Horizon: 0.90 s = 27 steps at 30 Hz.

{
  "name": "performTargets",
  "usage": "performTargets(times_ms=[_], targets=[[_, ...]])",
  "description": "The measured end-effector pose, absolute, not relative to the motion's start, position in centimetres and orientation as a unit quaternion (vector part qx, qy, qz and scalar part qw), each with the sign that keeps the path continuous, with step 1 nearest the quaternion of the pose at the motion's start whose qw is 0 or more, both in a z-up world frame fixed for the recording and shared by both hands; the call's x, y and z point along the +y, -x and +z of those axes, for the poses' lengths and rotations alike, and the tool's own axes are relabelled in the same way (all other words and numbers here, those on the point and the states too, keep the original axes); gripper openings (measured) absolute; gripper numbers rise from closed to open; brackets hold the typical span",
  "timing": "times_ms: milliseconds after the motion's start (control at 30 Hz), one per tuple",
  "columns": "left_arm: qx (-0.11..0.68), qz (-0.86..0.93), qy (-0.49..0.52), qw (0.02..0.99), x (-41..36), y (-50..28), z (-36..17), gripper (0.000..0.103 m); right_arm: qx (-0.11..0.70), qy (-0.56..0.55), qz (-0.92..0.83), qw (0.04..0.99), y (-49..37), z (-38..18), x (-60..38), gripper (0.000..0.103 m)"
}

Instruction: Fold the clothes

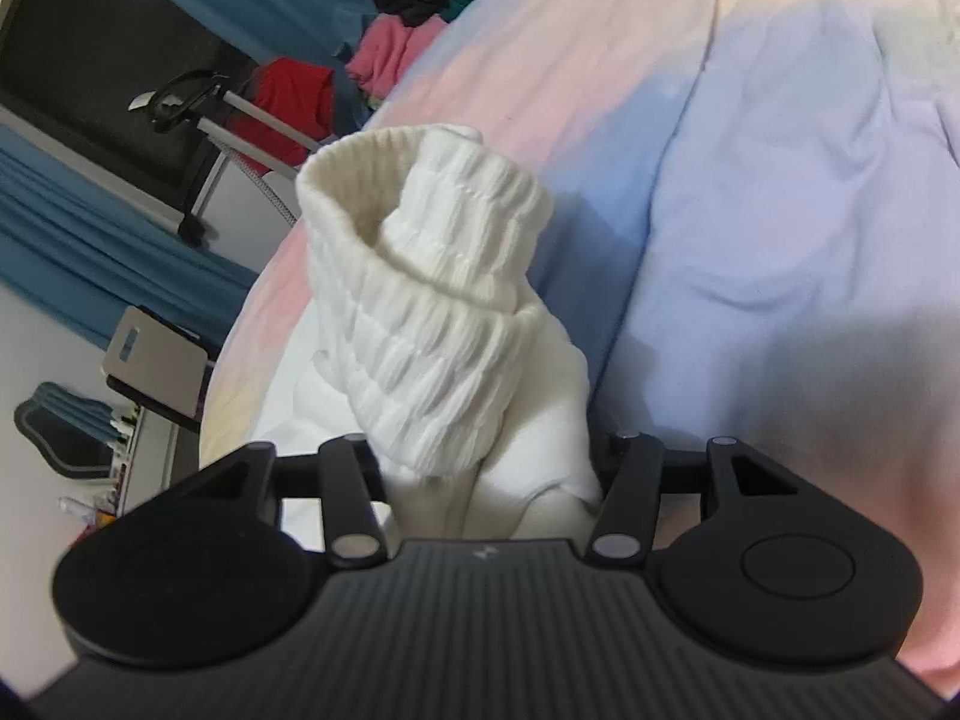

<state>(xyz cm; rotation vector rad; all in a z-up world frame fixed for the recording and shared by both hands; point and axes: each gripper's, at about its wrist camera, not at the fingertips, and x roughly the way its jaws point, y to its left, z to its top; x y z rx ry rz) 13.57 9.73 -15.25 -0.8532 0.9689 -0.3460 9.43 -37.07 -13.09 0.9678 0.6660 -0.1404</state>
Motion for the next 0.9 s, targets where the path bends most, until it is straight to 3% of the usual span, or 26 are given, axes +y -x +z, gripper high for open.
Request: performTargets(times_ms=[133,367,600,900], targets=[[0.447,-0.164,0.395,0.786,9.7,-14.1,-14.5,0.085,0.311,-0.435,-0.069,0.842,-9.4,-12.4,-36.4,0.053],[0.430,-0.158,0.349,0.817,8.4,-13.2,-13.4,0.066,0.282,-0.391,-0.062,0.874,-8.9,-10.1,-35.4,0.043],[0.398,-0.165,0.345,0.834,8.8,-12.3,-11.9,0.050,0.237,-0.342,-0.037,0.909,-8.5,-7.3,-34.2,0.040],[0.335,-0.204,0.350,0.851,8.9,-10.9,-9.0,0.044,0.180,-0.338,-0.003,0.924,-7.7,-4.7,-34.5,0.038]])
